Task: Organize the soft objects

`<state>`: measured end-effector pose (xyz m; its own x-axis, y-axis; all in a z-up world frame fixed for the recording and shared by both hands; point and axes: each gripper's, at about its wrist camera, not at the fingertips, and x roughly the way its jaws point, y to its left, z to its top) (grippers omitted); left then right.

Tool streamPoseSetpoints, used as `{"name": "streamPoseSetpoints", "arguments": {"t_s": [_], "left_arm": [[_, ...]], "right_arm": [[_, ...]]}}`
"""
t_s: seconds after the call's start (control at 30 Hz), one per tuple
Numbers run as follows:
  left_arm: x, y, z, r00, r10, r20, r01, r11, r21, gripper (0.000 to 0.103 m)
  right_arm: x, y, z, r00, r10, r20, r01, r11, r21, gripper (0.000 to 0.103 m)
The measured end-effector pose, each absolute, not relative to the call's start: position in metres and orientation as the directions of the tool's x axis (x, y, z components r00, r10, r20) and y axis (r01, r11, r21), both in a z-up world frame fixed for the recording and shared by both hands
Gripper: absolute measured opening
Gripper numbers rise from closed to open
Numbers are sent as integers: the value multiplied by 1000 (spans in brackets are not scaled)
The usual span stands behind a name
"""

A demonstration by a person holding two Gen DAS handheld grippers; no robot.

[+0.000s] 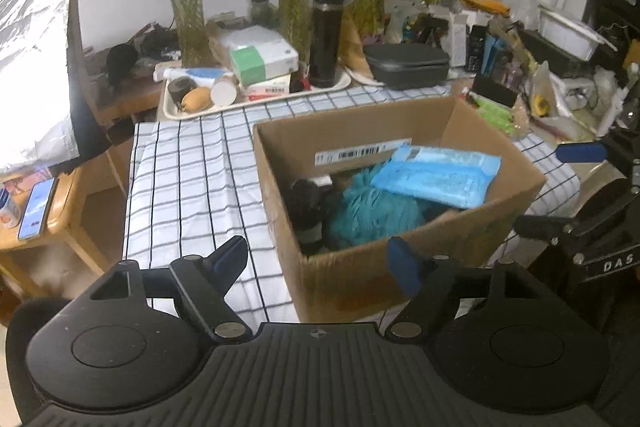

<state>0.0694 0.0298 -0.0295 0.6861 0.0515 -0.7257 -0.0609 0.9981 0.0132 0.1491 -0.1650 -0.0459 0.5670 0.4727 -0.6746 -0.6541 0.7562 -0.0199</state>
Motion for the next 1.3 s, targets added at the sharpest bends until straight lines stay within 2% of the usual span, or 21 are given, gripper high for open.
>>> {"name": "streamPoseSetpoints", "arguments": {"t_s": [0.17, 0.23, 0.27, 0.5, 0.77, 1.3], "left_arm": [[62, 32, -34, 691, 70, -719, -105, 994, -4, 89], [61, 32, -35, 689, 75, -721, -116, 993, -8, 101], [61, 32, -36, 684, 72, -726, -118, 993, -12, 103], [60, 31, -38, 689, 76, -721, -142, 989, -31, 103], [66, 30, -41, 667, 110, -737, -159, 987, 3, 103], [68, 25, -42, 660, 86, -747, -101, 995, 25, 103]], "right_arm": [[151, -172, -51, 564, 453, -691, -609, 793, 23, 103], [151, -173, -53, 563, 444, -697, -599, 800, 26, 103], [151, -173, -54, 562, 436, -703, -594, 804, 24, 103], [153, -173, -61, 556, 392, -733, -550, 835, 29, 103], [157, -173, -64, 556, 368, -745, -532, 846, 21, 103], [159, -178, -67, 538, 390, -747, -544, 838, 46, 103]]}}
